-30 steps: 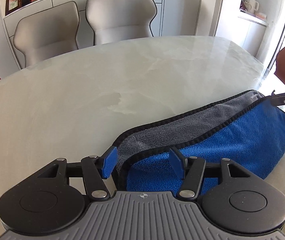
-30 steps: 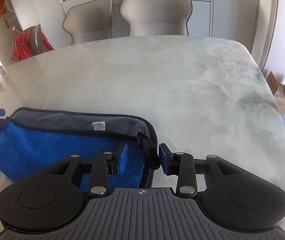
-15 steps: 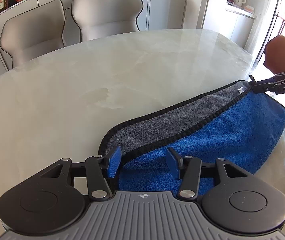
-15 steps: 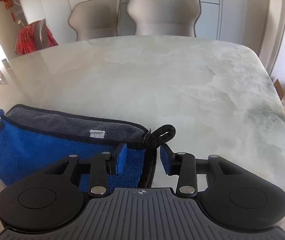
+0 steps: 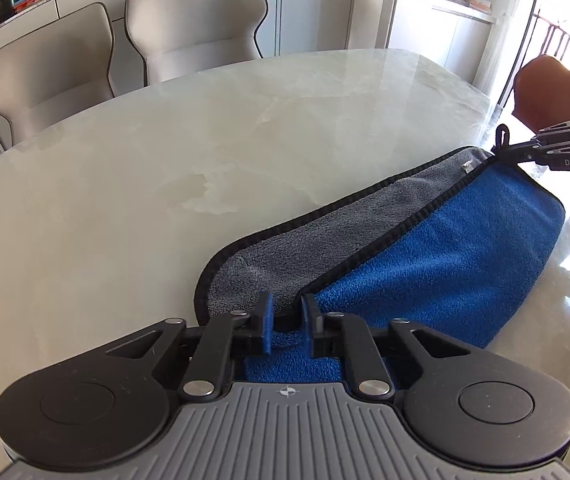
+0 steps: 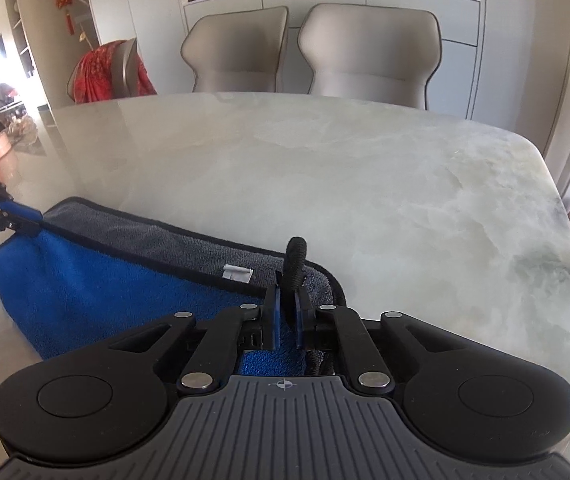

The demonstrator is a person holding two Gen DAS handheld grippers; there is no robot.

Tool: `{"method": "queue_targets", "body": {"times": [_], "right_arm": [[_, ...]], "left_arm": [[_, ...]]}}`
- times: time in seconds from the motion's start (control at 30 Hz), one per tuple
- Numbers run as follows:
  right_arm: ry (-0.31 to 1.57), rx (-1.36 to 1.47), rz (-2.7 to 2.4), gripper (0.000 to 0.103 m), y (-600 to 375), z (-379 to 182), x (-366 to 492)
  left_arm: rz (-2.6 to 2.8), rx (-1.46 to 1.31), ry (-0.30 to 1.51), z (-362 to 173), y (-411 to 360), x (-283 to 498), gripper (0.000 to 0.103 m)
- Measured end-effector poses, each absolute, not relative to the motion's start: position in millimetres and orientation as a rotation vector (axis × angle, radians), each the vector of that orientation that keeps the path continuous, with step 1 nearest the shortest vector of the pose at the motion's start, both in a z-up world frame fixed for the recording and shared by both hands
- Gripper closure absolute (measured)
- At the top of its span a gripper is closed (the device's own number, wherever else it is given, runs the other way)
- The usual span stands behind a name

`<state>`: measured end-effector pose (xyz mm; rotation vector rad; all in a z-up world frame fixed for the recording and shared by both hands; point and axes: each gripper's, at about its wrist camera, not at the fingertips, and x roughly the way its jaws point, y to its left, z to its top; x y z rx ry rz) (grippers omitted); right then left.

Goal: Fold towel
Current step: 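Release the folded edge and smooth the blue half-folded towel with both grippers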

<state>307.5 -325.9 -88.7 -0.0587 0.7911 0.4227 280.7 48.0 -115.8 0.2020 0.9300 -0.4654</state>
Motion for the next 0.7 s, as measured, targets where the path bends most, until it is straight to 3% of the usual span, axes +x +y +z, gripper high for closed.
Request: {"method": "queue_targets", "body": {"times": [0.3, 0.7], "right_arm": [[0.718, -0.027, 0.384, 0.096, -335.8, -66.1, 320.0], [0.784, -0.025, 0.314, 0.096, -335.7, -91.8, 345.6]], "left_arm": [[-0.446, 0.201, 0.883, -99.5, 46.5, 294.9, 0.096], [-0.407, 0.218, 0.909, -111.9, 40.5, 329.5, 0.095]]}}
